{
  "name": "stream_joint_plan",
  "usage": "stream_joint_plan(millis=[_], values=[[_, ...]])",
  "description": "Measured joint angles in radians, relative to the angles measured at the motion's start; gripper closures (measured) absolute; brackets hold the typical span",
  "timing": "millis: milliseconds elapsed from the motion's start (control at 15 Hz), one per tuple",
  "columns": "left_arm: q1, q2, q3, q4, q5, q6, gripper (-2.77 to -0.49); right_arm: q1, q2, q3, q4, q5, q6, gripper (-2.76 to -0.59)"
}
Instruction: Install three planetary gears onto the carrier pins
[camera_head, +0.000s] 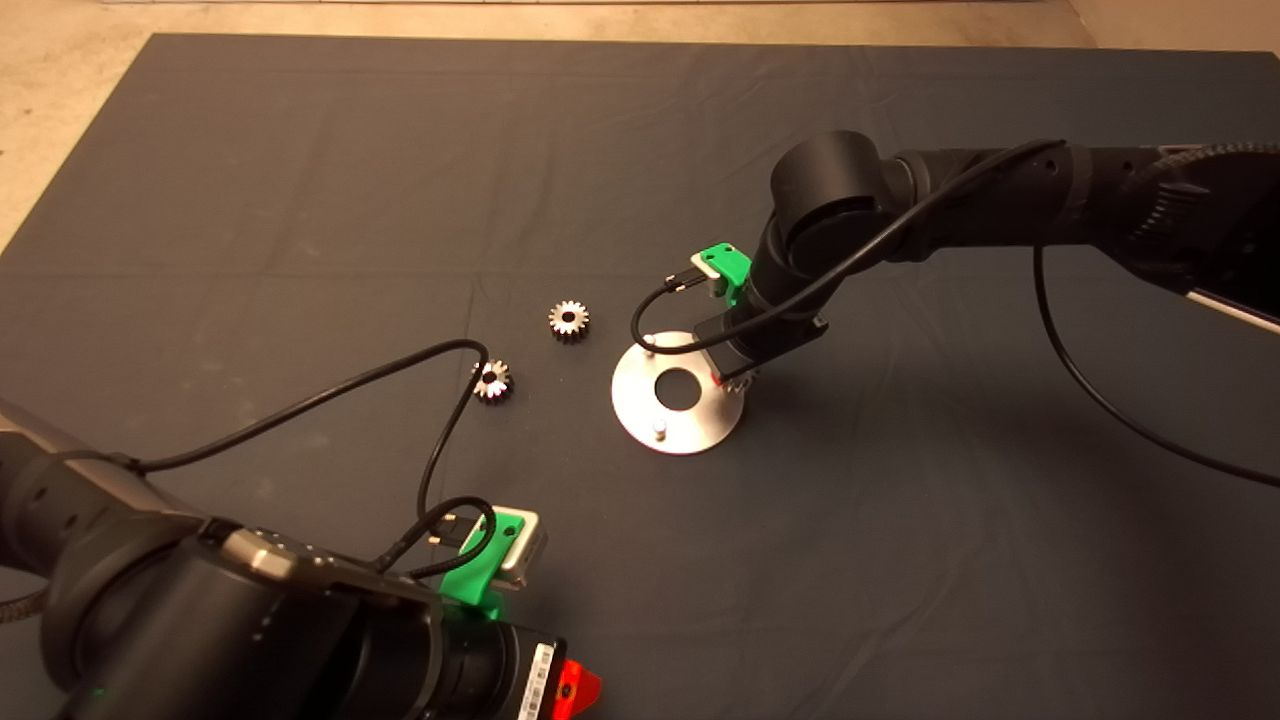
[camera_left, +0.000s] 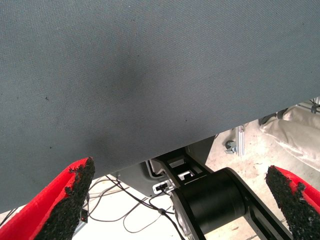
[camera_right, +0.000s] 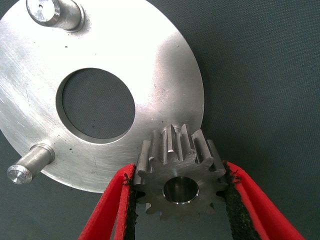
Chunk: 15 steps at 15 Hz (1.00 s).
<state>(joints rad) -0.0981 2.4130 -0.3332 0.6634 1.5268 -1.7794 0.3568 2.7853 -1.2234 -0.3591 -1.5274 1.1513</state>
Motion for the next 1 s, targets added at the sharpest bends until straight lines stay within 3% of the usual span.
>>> stream_joint_plan(millis=[1000], values=[[0.0, 0.0, 0.0, 0.007, 0.0, 0.0, -2.48, -0.011, 0.002, -0.005, -0.002, 0.001, 0.0, -1.03]])
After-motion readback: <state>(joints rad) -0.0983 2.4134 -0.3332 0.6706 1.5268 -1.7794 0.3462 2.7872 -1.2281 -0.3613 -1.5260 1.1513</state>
